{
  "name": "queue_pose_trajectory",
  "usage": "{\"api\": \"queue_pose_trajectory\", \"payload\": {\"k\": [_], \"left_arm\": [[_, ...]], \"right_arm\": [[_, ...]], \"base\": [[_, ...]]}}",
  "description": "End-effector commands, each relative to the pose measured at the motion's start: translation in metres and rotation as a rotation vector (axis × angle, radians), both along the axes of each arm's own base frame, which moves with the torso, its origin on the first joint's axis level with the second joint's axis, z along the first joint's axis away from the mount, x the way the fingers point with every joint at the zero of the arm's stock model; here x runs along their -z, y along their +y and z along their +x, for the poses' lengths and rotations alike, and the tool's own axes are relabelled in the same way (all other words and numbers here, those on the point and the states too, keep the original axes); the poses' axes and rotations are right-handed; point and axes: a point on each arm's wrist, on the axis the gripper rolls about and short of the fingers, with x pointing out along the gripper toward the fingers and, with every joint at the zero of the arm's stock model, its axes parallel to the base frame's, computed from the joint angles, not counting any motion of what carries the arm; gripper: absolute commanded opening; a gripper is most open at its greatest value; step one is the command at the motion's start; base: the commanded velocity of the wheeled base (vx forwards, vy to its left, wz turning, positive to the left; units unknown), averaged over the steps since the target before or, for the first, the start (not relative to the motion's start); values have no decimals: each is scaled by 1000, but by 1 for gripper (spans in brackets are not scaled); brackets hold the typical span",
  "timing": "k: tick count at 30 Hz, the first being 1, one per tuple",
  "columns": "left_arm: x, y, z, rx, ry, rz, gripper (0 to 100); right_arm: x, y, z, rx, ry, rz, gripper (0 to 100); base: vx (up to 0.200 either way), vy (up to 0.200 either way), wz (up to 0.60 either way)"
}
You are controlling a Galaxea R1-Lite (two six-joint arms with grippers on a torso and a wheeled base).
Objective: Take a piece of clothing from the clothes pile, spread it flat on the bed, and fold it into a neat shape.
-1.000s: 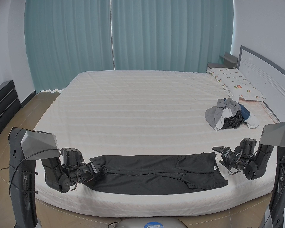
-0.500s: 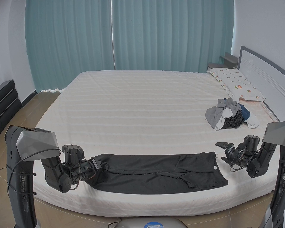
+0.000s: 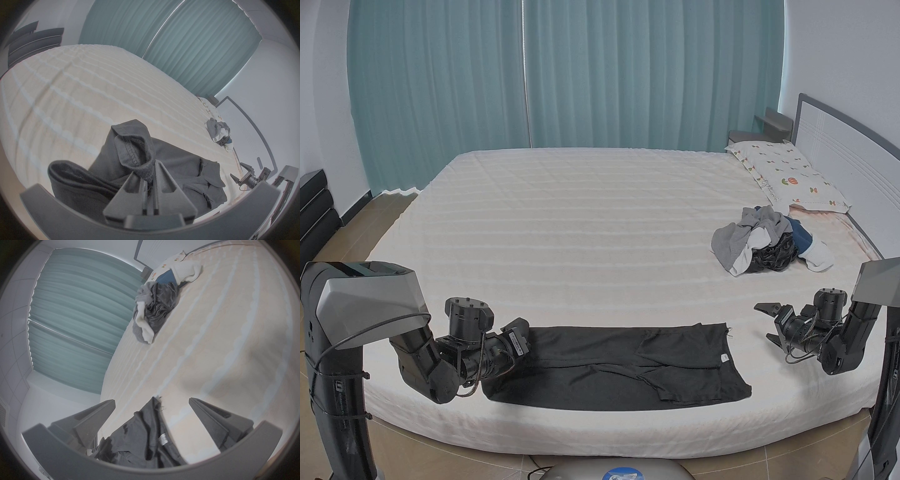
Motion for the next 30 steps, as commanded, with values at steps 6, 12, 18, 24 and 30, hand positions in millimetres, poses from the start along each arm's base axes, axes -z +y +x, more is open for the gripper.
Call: {"api": "queue_pose_trajectory", "payload": {"k": [6,12,18,24,30], "left_arm": [[-28,-25,3,20,-1,31,0],[-32,-51,1,51,7,62,0],[-35,-78,-2,97,39,91,0],[-45,-104,-2,146,72,118,0],[-48,-124,1,162,78,91,0]], "right_arm": [[2,1,-1,0,8,0,100],[3,1,-1,-2,12,-1,100],[3,2,-2,-5,14,-2,100],[4,2,-2,-7,15,-5,100],[5,2,-2,-7,16,-7,100]], "base": [[0,-200,0],[0,-200,0],[0,-200,0],[0,-200,0],[0,-200,0]]}}
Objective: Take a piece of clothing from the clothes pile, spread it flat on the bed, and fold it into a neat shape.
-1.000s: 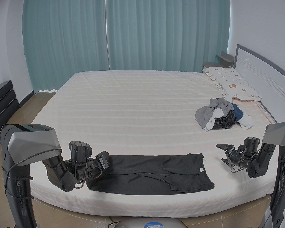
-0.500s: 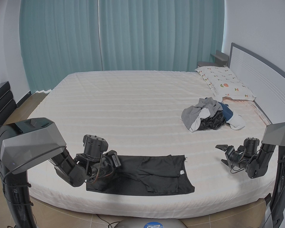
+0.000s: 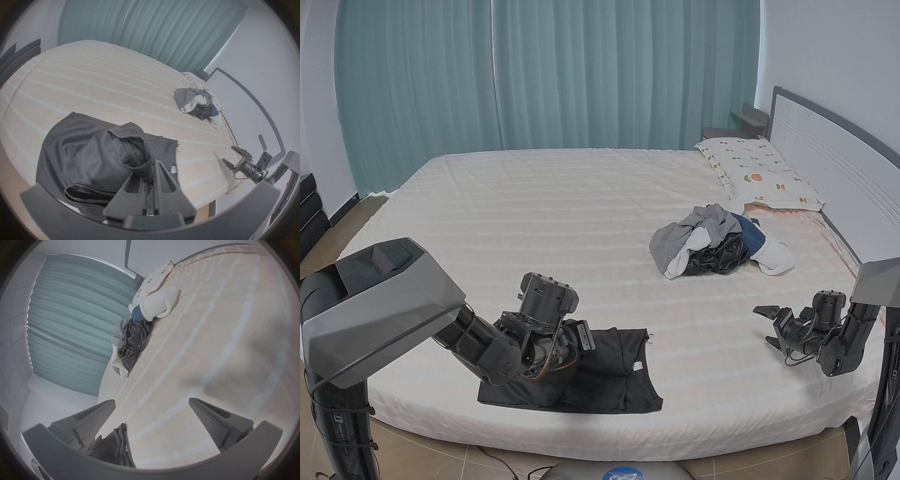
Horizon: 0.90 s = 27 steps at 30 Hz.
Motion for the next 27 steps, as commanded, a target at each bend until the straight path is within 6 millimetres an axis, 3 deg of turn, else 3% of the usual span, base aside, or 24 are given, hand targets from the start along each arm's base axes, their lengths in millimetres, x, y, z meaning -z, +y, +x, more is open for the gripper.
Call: {"api": "queue_pose_trajectory", "payload": {"k": [1,9,15,16,23,27], "left_arm": [[0,-22,2,21,1,-8,0],[23,-31,19,-72,-9,28,0],[24,-32,18,-89,5,5,0],[23,-32,17,-90,5,1,100],[14,-30,14,-113,21,-65,100],[-5,-13,5,-116,67,-159,100]], "right_arm": [[1,1,0,-4,2,0,100],[2,2,0,-8,4,-3,100],[2,2,0,-9,4,-4,100],[2,2,0,-10,4,-6,100],[3,3,-1,-18,3,-18,100],[3,3,-1,-18,3,-18,100]], "base": [[0,-200,0],[0,-25,0],[0,0,0],[0,0,0],[0,0,0],[0,0,0]]}}
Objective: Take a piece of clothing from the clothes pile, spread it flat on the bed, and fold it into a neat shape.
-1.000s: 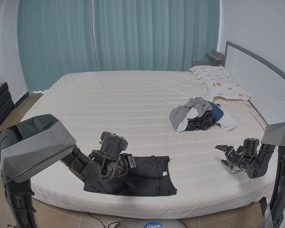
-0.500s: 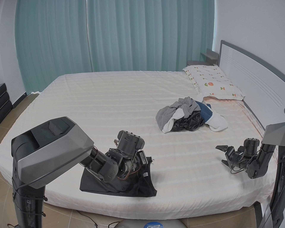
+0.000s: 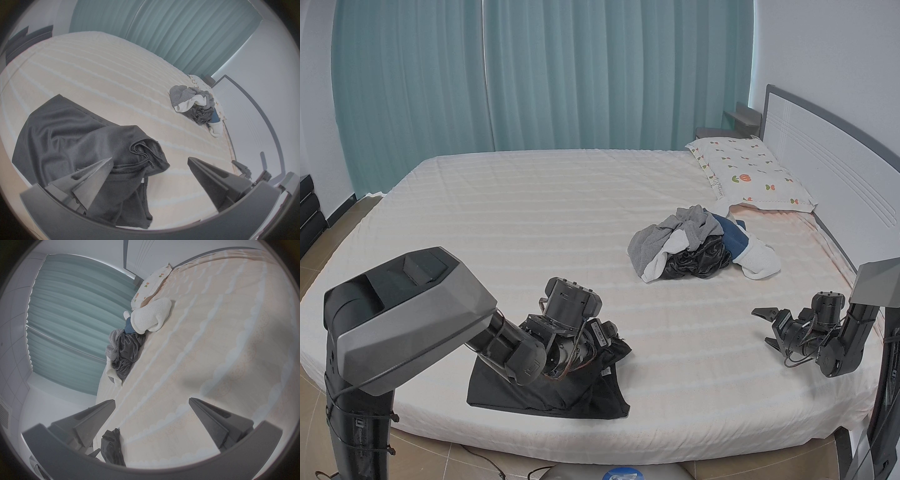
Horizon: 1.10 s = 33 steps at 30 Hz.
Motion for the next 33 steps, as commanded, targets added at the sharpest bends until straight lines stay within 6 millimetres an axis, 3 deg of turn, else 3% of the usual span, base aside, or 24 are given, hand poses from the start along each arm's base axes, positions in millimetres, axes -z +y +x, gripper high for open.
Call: {"api": "queue_pose_trajectory", "payload": {"k": [1,4,5,7,10,12,13,17,27,33], "left_arm": [[-22,17,-10,-4,21,-81,100],[-30,45,-16,-12,57,-137,100],[-30,46,-16,-14,59,-138,100],[-26,70,-18,-59,71,-165,100],[-21,90,-23,-130,56,-228,100],[-20,93,-25,-140,52,-242,100],[-13,108,-28,-175,51,-292,100],[4,133,-33,-230,96,-386,100],[7,177,-23,-293,96,-463,100],[13,179,-23,-301,107,-457,100]], "right_arm": [[0,0,0,0,1,1,100],[1,0,0,0,3,1,100],[1,0,0,0,3,1,100],[1,0,0,-1,2,-1,100],[1,0,0,-1,4,0,100],[1,0,0,-1,4,0,100],[1,0,0,-1,4,0,100],[2,1,-1,-2,8,0,100],[2,3,-3,-18,11,-19,100],[-7,12,-6,-25,-7,-29,100]], "base": [[0,0,0],[0,0,0],[0,0,0],[0,0,0],[0,0,0],[0,0,0],[0,0,0],[0,0,0],[0,200,0],[0,200,0]]}}
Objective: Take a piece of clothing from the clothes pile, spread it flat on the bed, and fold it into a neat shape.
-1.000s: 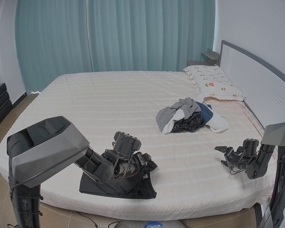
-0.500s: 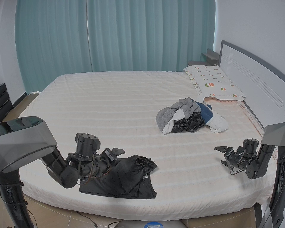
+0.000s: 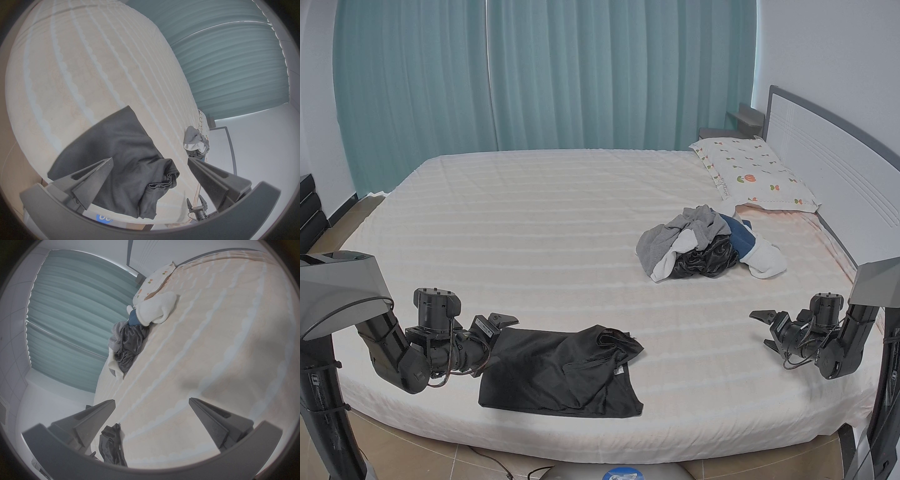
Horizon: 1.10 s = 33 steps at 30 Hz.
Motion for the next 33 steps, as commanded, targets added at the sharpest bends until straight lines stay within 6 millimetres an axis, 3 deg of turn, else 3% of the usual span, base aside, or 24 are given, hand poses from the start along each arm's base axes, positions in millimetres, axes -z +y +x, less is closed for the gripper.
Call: {"api": "queue_pose_trajectory", "payload": {"k": [1,11,13,14,18,23,29,33], "left_arm": [[6,3,0,-8,18,4,100],[7,3,0,-4,19,10,100],[7,3,0,-4,19,10,100],[7,2,0,-1,18,12,100],[7,2,0,2,17,13,100],[8,1,0,2,20,15,100],[8,1,0,-2,18,17,100],[8,1,1,-3,16,18,100]], "right_arm": [[-14,12,-4,-13,-26,-11,100],[-32,78,-12,-56,-24,-102,100],[-32,78,-12,-56,-24,-102,100],[-40,100,-20,-95,-40,-116,100],[-49,130,-29,-142,-67,-141,100],[-44,163,-35,-171,8,-212,100],[-39,179,-41,-194,22,-247,100],[-34,181,-41,-206,32,-262,100]], "base": [[0,200,0],[0,200,0],[0,200,0],[0,200,0],[0,200,0],[0,200,0],[0,200,0],[0,0,0]]}}
